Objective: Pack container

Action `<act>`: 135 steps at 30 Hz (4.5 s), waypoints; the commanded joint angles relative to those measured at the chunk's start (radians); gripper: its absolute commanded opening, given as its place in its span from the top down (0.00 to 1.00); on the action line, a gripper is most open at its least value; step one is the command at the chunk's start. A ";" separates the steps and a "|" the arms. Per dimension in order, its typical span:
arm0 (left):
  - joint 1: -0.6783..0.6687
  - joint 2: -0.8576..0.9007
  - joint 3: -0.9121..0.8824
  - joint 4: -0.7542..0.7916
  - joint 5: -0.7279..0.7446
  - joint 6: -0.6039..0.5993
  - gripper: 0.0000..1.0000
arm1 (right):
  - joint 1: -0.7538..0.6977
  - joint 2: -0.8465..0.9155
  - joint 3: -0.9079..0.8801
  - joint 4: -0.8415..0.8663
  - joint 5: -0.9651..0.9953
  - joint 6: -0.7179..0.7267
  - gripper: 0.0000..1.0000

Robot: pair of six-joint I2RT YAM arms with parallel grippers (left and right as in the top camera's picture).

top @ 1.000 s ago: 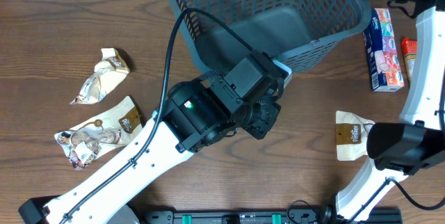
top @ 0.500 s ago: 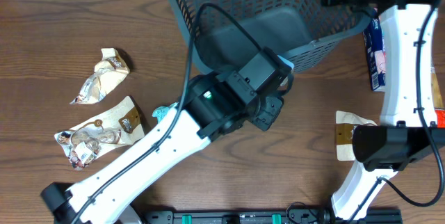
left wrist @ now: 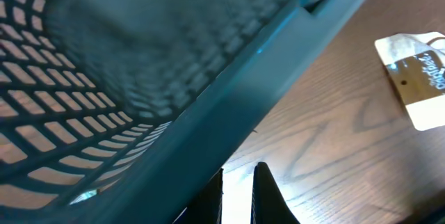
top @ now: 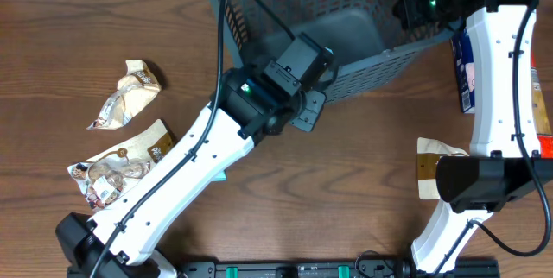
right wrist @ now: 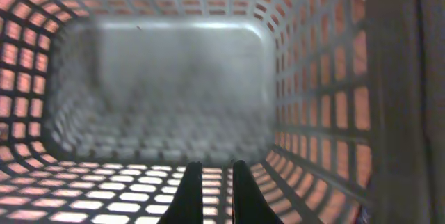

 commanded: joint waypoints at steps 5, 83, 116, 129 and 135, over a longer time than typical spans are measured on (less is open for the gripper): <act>0.021 0.008 0.000 -0.003 -0.053 0.032 0.94 | -0.008 0.009 -0.029 -0.034 0.066 -0.014 0.99; 0.116 -0.007 0.000 -0.023 -0.150 0.129 0.11 | -0.006 0.006 0.111 -0.005 -0.275 0.061 0.01; 0.062 -0.442 0.000 -0.224 -0.551 0.130 0.01 | -0.526 0.025 0.408 -0.237 0.083 0.039 0.01; 0.062 -0.441 0.000 -0.300 -0.550 0.129 0.01 | -0.536 0.222 0.068 -0.139 0.013 -0.223 0.01; 0.062 -0.440 0.000 -0.300 -0.550 0.130 0.01 | -0.523 0.297 0.015 -0.089 0.078 -0.262 0.01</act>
